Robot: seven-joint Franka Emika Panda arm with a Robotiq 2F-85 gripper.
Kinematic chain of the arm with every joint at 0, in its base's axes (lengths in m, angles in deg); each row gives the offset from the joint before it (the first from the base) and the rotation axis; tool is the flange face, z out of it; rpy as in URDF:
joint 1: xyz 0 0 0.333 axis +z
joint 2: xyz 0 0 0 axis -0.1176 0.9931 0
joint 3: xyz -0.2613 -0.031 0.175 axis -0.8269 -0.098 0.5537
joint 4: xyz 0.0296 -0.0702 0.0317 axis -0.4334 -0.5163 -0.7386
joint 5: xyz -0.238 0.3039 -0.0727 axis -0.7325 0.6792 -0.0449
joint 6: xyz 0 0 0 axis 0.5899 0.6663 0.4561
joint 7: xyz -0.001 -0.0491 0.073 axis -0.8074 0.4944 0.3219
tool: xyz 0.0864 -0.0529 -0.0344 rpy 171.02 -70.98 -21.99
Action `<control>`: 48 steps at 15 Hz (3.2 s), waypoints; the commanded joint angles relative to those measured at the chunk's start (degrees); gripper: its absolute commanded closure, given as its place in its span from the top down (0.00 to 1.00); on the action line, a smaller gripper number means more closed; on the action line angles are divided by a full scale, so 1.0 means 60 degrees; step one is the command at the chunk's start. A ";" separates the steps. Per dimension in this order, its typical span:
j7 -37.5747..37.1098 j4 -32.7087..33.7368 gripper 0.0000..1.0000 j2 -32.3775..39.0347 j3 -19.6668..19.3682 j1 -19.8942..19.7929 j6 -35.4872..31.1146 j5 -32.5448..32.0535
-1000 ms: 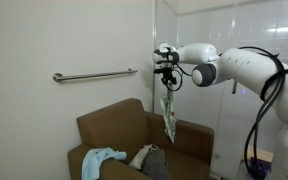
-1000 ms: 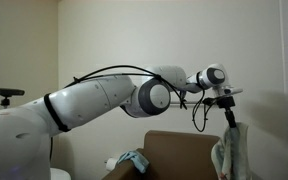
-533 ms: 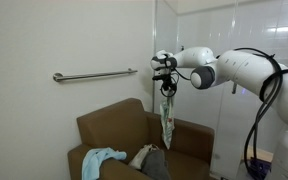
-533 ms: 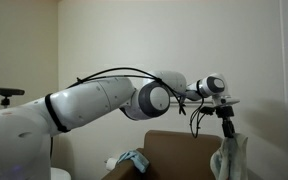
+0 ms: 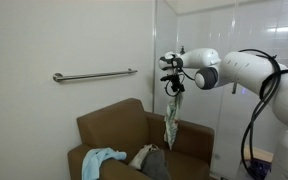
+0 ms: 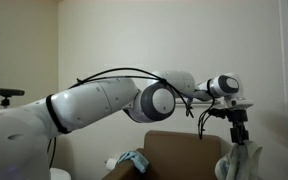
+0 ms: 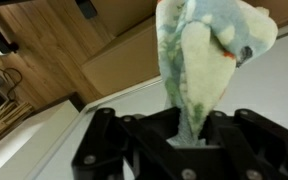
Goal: Pick up all the clothes and place them on the sofa arm
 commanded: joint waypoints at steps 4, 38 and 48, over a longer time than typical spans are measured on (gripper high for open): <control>-0.0350 -0.0637 0.01 -0.0501 0.0326 -0.0583 0.0392 0.0639; -0.2695 0.0188 0.48 0.0085 0.1258 -0.2353 -0.0073 0.1578; -0.1676 -0.0101 1.00 -0.0231 0.1362 -0.1463 0.1245 0.1454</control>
